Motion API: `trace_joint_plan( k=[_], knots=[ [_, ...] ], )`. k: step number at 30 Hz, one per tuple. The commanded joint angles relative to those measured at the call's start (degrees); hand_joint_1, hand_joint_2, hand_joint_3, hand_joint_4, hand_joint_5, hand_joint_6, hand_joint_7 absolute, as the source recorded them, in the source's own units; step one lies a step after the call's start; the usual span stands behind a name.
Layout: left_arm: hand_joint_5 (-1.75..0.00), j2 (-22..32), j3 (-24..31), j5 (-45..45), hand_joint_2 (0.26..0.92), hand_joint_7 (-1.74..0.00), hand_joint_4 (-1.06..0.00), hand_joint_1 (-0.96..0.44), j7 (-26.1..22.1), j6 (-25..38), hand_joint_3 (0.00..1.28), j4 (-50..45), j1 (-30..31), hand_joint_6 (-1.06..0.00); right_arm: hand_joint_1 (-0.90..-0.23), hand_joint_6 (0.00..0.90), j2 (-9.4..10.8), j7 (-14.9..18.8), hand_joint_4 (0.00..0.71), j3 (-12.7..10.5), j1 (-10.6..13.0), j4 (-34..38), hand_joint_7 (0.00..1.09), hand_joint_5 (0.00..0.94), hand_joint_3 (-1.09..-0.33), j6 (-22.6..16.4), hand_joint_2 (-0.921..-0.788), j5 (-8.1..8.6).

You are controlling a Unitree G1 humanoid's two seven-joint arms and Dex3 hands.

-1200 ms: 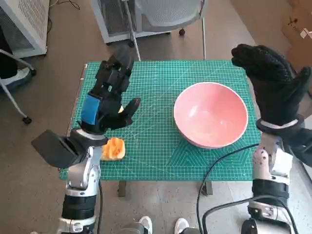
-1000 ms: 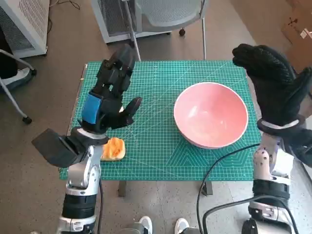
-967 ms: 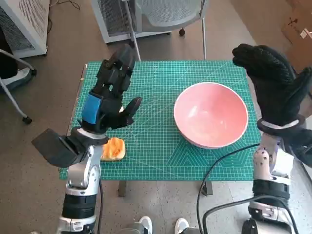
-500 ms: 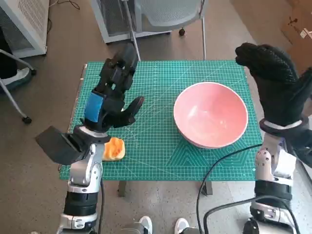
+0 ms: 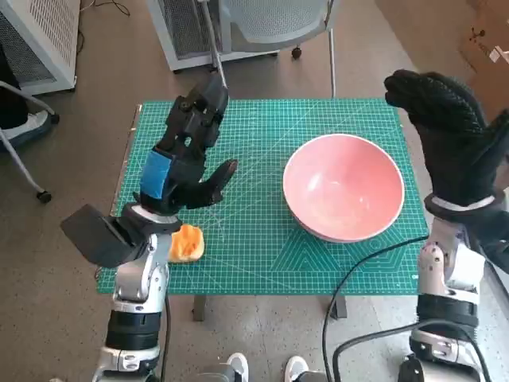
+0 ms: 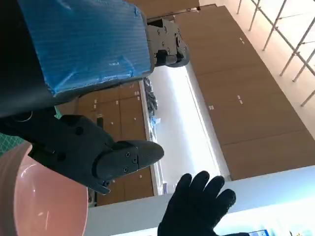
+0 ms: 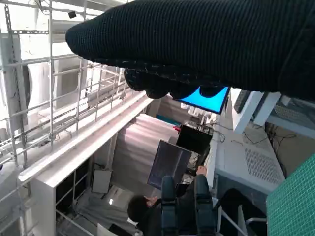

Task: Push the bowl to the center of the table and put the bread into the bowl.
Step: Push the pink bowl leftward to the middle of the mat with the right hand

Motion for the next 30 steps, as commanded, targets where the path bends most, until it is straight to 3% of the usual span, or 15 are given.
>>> trace_joint_plan(
  k=[1, 7, 18, 25, 30],
  knots=[
    [-0.02, 0.1, -0.1, 0.2, 0.672, -0.42, -0.02, -0.32, -0.3, -0.8, 0.69, 0.0, -0.9, 0.0, -0.636, 0.402, -0.2, -0.2, 0.287, 0.0, 1.2, 0.5, 0.0, 0.0, -0.771, 1.0, -0.921, -0.11],
    [-0.02, 0.4, 0.1, 0.1, 0.671, -0.42, -0.02, -0.32, -0.3, -0.7, 0.69, -0.2, -0.8, 0.0, -0.639, 0.399, -0.8, 0.7, 0.282, -1.0, 0.0, 3.8, 0.0, 0.0, -0.764, 0.3, -0.921, 0.27],
    [-0.02, 0.5, 0.3, 0.4, 0.669, -0.42, -0.02, -0.33, -0.1, -1.2, 0.69, -0.3, -0.3, 0.0, -0.646, 0.391, -3.0, 3.4, 0.275, -4.3, -6.6, 21.4, 0.0, 0.0, -0.765, -3.6, -0.921, 0.17],
    [-0.02, 0.7, 0.5, 0.6, 0.669, -0.42, -0.02, -0.33, 0.2, -1.4, 0.69, -0.7, 0.1, 0.0, -0.639, 0.385, -5.3, 1.9, 0.273, -5.9, -10.7, 33.4, 0.0, 0.0, -0.766, -6.0, -0.921, -1.79],
    [-0.02, 1.0, 0.7, 0.8, 0.67, -0.43, -0.02, -0.32, 0.7, -1.4, 0.69, -1.0, 0.4, 0.0, -0.629, 0.379, -7.2, -1.5, 0.261, -6.6, -13.0, 41.2, 0.0, 0.0, -0.77, -5.9, -0.921, -3.73]
  ],
)
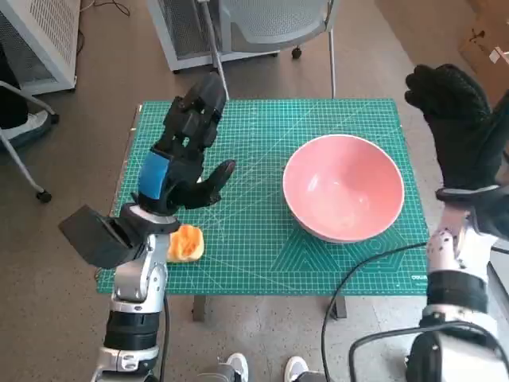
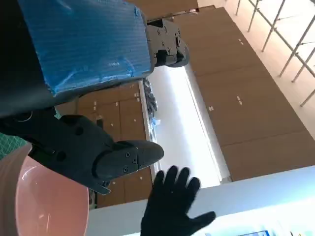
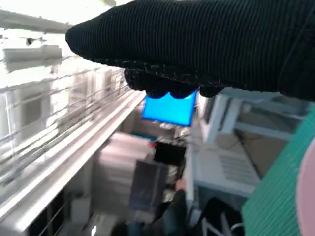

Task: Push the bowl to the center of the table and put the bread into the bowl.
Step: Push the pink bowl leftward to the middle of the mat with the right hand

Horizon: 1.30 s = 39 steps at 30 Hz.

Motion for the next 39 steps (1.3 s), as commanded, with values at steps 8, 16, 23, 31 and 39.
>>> trace_joint_plan(
  k=[8, 16, 23, 31, 39],
  knots=[
    [-0.02, 0.8, 0.4, 0.9, 0.671, -0.43, -0.02, -0.32, 1.0, -0.8, 0.69, -1.4, 0.8, 0.0, -0.62, 0.385, -3.3, -8.9, 0.261, -1.3, -3.0, 14.1, 0.01, 0.006, -0.785, 3.3, -0.921, -4.7],
    [-0.02, 1.2, 0.6, 0.8, 0.675, -0.43, -0.02, -0.31, 1.4, -0.3, 0.68, -2.7, 1.5, 0.0, -0.593, 0.415, -3.6, -13.8, 0.282, -2.1, -2.9, 17.4, 0.02, 0.013, -0.788, 9.1, -0.921, -6.0],
    [-0.02, 1.4, 0.9, 0.8, 0.678, -0.43, -0.02, -0.31, 1.8, -0.1, 0.68, -3.6, 2.3, 0.0, -0.58, 0.43, -3.0, -17.1, 0.309, -3.6, -2.5, 18.9, 0.03, 0.019, -0.78, 14.7, -0.921, -5.98],
    [-0.02, 1.9, 1.1, 0.8, 0.682, -0.44, -0.02, -0.32, 2.2, 0.0, 0.67, -4.6, 3.2, 0.0, -0.586, 0.436, -1.8, -18.5, 0.311, -5.9, -2.3, 19.3, 0.03, 0.012, -0.771, 19.1, -0.921, -5.24],
    [-0.02, 2.0, 1.4, 0.9, 0.687, -0.44, -0.02, -0.33, 2.6, 0.0, 0.65, -5.2, 4.0, 0.0, -0.599, 0.411, -0.3, -19.7, 0.278, -7.1, -2.0, 19.6, 0.01, 0.001, -0.777, 21.5, -0.921, -5.62]
  ],
)
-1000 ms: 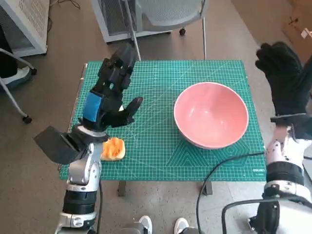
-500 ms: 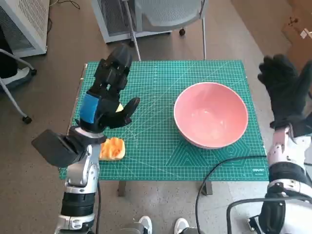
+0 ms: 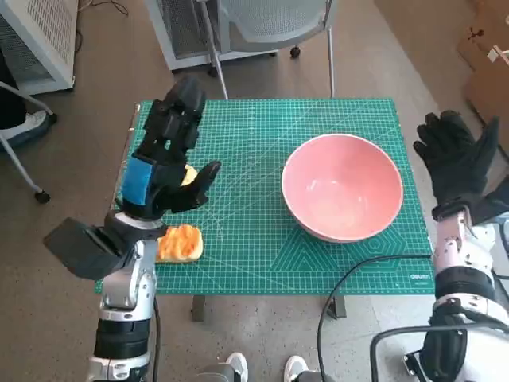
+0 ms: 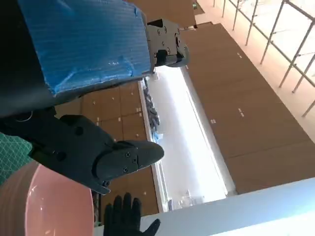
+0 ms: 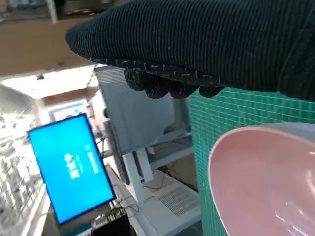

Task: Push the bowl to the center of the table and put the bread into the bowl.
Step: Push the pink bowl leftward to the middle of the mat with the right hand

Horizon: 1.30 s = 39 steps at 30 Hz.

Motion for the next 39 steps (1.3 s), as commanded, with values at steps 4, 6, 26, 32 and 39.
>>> trace_joint_plan(
  k=[4, 6, 26, 32, 39],
  knots=[
    [-0.02, 0.3, 0.4, 0.1, 0.703, -0.43, -0.02, -0.34, 0.5, 0.2, 0.62, -1.5, 1.4, 0.0, -0.606, 0.404, 2.0, -1.4, 0.265, -1.2, 1.8, 1.2, 0.01, 0.0, -0.791, 3.0, -0.921, -0.27],
    [-0.02, 0.4, 0.5, 0.0, 0.708, -0.44, -0.03, -0.34, 0.6, 0.2, 0.61, -1.8, 1.7, 0.0, -0.611, 0.402, 2.3, -1.2, 0.263, -1.5, 2.0, 1.2, 0.01, 0.001, -0.796, 3.4, -0.921, -0.2],
    [-0.03, 1.3, 1.6, 0.0, 0.765, -0.45, -0.05, -0.37, 1.2, 1.0, 0.48, -5.4, 5.0, 0.0, -0.604, 0.41, 5.5, -1.2, 0.271, -2.7, 1.6, 1.2, 0.01, 0.003, -0.774, 5.2, -0.921, -0.68],
    [-0.03, 1.7, 1.9, 0.3, 0.778, -0.45, -0.05, -0.37, 1.6, 1.2, 0.45, -6.5, 6.1, 0.0, -0.585, 0.426, 6.6, -0.9, 0.272, -2.2, 1.5, 1.3, 0.02, 0.003, -0.779, 5.1, -0.921, -1.16],
    [-0.03, 2.3, 2.3, 0.1, 0.801, -0.45, -0.05, -0.37, 1.9, 1.9, 0.41, -8.0, 7.3, 0.0, -0.588, 0.439, 8.2, -0.8, 0.29, -2.0, 0.9, 1.3, 0.02, 0.009, -0.784, 5.2, -0.921, -1.16]
  ],
)
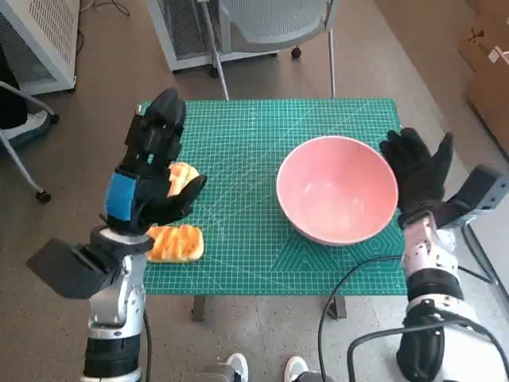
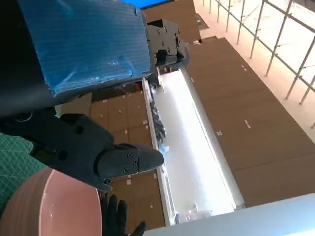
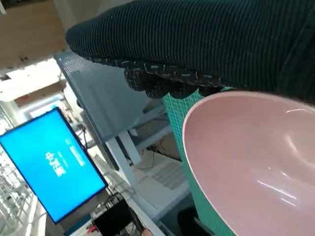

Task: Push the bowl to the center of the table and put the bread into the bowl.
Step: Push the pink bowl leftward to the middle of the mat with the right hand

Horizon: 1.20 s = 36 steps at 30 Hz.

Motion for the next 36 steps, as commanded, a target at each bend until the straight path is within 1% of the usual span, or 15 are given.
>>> trace_joint_plan(
  k=[1, 10, 17, 23, 27, 32, 36],
  knots=[
    [-0.03, 0.8, 0.6, -0.1, 0.804, -0.45, -0.05, -0.37, 0.4, 0.7, 0.4, -2.0, 1.3, 0.0, -0.589, 0.437, 1.7, -0.1, 0.289, 0.4, 0.6, 0.8, 0.02, 0.008, -0.784, 0.9, -0.921, -0.91],
    [-0.02, 1.4, 0.7, 1.3, 0.841, -0.44, -0.07, -0.4, 1.3, 0.7, 0.32, -3.9, 3.0, 0.0, -0.589, 0.43, 3.4, 0.7, 0.272, 1.2, -0.1, 0.6, 0.01, 0.001, -0.788, 0.2, -0.921, -1.31],
    [-0.02, 1.7, 1.0, 1.6, 0.853, -0.41, -0.07, -0.41, 1.8, 1.1, 0.3, -4.9, 4.0, 0.0, -0.588, 0.419, 5.7, -0.1, 0.266, 1.5, -1.3, 0.6, 0.01, 0.0, -0.804, 0.4, -0.921, -1.63],
    [-0.02, 1.8, 1.1, 2.8, 0.864, -0.42, -0.07, -0.42, 2.7, 0.7, 0.28, -5.6, 4.8, 0.0, -0.611, 0.407, 7.8, -0.9, 0.262, 2.3, -2.4, 0.5, 0.0, 0.0, -0.821, 0.7, -0.921, -2.07],
    [-0.02, 1.6, 1.3, 3.1, 0.87, -0.42, -0.07, -0.43, 3.2, 0.9, 0.27, -6.1, 5.4, 0.0, -0.615, 0.404, 9.0, -1.0, 0.276, 2.4, -3.2, 0.5, 0.0, 0.007, -0.83, 1.4, -0.921, -2.2],
    [-0.02, 1.4, 1.4, 3.5, 0.894, -0.42, -0.08, -0.44, 4.0, 0.5, 0.23, -6.5, 6.1, 0.0, -0.602, 0.412, 10.2, -1.0, 0.293, 2.6, -3.9, 0.5, 0.01, 0.014, -0.832, 2.2, -0.921, -2.48],
    [-0.01, 1.1, 1.5, 3.7, 0.914, -0.43, -0.08, -0.44, 4.6, 0.4, 0.19, -7.0, 6.6, 0.0, -0.588, 0.409, 11.1, -0.5, 0.283, 2.8, -4.2, 0.5, 0.01, 0.007, -0.832, 2.8, -0.921, -2.58]
  ],
)
